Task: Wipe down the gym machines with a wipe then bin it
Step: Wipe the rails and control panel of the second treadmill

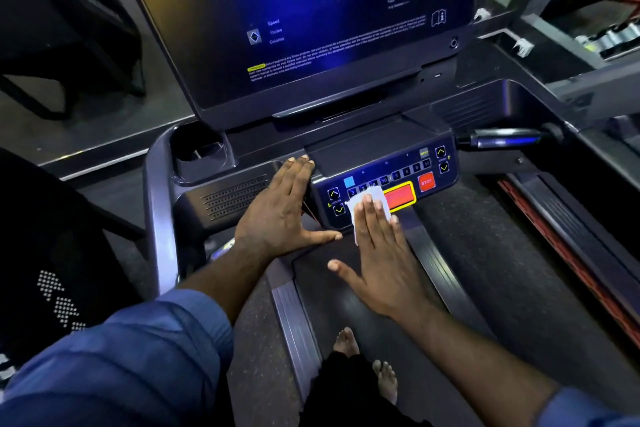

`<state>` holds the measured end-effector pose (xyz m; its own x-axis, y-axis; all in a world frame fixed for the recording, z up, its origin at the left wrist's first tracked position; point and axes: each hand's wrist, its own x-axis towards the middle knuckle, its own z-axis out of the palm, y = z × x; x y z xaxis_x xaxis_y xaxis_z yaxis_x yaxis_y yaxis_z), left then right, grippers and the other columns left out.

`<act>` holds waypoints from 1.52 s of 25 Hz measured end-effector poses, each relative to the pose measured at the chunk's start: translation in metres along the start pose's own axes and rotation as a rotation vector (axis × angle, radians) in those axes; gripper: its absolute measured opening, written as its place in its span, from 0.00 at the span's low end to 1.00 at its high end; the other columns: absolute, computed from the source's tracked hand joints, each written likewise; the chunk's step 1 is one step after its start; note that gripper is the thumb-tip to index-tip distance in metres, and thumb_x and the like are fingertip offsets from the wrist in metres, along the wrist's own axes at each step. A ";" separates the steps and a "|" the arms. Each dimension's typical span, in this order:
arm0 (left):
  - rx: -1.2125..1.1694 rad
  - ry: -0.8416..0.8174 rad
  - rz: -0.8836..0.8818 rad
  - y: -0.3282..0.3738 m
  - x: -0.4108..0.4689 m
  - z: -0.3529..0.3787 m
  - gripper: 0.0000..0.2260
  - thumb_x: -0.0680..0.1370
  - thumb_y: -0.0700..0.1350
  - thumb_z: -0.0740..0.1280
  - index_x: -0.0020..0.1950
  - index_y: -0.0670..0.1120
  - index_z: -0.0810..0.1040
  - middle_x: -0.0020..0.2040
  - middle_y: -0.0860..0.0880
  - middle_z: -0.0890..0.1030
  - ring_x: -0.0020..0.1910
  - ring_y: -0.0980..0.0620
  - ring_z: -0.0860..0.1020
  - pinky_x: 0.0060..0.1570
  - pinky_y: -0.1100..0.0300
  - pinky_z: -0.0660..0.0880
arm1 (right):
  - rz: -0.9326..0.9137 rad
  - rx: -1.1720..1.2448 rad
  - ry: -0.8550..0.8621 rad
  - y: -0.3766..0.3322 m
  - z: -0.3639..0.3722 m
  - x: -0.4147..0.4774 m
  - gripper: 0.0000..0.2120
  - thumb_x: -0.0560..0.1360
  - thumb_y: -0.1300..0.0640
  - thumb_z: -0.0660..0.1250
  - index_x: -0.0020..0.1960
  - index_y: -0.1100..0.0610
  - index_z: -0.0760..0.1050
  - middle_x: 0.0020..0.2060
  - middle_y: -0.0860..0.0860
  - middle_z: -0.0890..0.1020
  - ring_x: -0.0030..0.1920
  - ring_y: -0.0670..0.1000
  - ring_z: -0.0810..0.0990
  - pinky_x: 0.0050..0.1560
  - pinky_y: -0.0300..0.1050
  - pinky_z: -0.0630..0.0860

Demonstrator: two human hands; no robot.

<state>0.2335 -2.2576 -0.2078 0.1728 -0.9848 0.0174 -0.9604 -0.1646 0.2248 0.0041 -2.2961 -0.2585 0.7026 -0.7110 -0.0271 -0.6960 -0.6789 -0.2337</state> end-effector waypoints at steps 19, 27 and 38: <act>-0.298 0.117 0.105 -0.017 0.012 -0.003 0.41 0.69 0.61 0.71 0.77 0.43 0.68 0.74 0.45 0.71 0.73 0.46 0.69 0.74 0.43 0.67 | -0.391 -0.186 0.125 0.027 -0.027 0.040 0.45 0.79 0.24 0.47 0.85 0.51 0.45 0.84 0.47 0.46 0.83 0.46 0.44 0.82 0.59 0.46; -0.185 0.006 0.183 0.052 0.106 -0.021 0.26 0.79 0.64 0.56 0.65 0.46 0.76 0.59 0.47 0.76 0.59 0.47 0.72 0.63 0.49 0.70 | -0.013 -0.044 0.139 0.044 -0.028 0.045 0.48 0.79 0.24 0.41 0.85 0.57 0.40 0.84 0.52 0.41 0.84 0.50 0.40 0.81 0.59 0.35; -0.250 -0.045 0.169 0.060 0.107 -0.015 0.25 0.86 0.58 0.56 0.78 0.45 0.64 0.68 0.45 0.72 0.67 0.48 0.70 0.70 0.48 0.69 | -0.183 -0.111 0.123 0.072 -0.033 0.030 0.46 0.78 0.23 0.45 0.85 0.51 0.46 0.84 0.47 0.47 0.83 0.46 0.45 0.80 0.66 0.52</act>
<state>0.1978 -2.3724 -0.1778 0.0000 -0.9994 0.0334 -0.8903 0.0153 0.4550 -0.0291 -2.3724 -0.2444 0.7998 -0.5869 0.1261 -0.5757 -0.8094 -0.1157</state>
